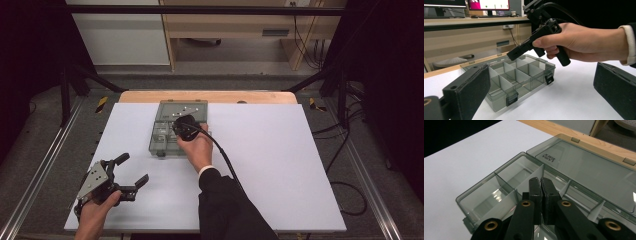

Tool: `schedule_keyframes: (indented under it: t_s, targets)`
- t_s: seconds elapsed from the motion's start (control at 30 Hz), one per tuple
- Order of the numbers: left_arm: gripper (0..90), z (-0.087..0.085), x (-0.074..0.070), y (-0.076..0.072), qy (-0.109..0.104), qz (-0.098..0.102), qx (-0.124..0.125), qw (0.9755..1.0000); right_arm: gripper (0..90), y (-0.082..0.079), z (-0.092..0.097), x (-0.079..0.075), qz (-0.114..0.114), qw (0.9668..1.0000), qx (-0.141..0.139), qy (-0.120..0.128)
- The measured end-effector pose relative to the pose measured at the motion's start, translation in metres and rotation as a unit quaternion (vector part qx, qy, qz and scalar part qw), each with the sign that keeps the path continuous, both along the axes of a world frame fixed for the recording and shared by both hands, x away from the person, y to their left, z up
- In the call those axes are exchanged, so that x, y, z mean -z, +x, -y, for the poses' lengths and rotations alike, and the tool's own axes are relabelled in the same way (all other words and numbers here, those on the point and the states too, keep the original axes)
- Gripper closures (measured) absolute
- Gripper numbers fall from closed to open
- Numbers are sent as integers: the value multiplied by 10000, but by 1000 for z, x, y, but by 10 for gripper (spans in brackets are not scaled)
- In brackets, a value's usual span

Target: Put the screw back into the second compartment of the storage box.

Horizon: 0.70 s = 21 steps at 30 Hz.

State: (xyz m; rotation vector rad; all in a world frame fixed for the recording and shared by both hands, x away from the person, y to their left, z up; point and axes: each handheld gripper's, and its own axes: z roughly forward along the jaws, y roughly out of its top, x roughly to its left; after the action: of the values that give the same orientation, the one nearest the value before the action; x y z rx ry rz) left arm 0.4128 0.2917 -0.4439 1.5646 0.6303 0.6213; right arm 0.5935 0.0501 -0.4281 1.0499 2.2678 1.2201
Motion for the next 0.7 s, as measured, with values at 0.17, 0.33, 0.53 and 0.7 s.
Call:
schedule_keyframes:
  t_s: [0.17,0.33,0.53,0.7]
  targets:
    - [8,0,0,0,-20,-3,3,10000,877,5,-4,5,-36,10000,45,2]
    - [8,1,0,0,1,6,23,10000,783,6,-6,7,27,10000,7,-7]
    - [8,1,0,0,3,-3,14,10000,657,2,-4,3,147,9998,56,-82]
    - [8,1,0,0,-1,-11,21,10000,483,-6,-3,-5,215,9997,33,-124]
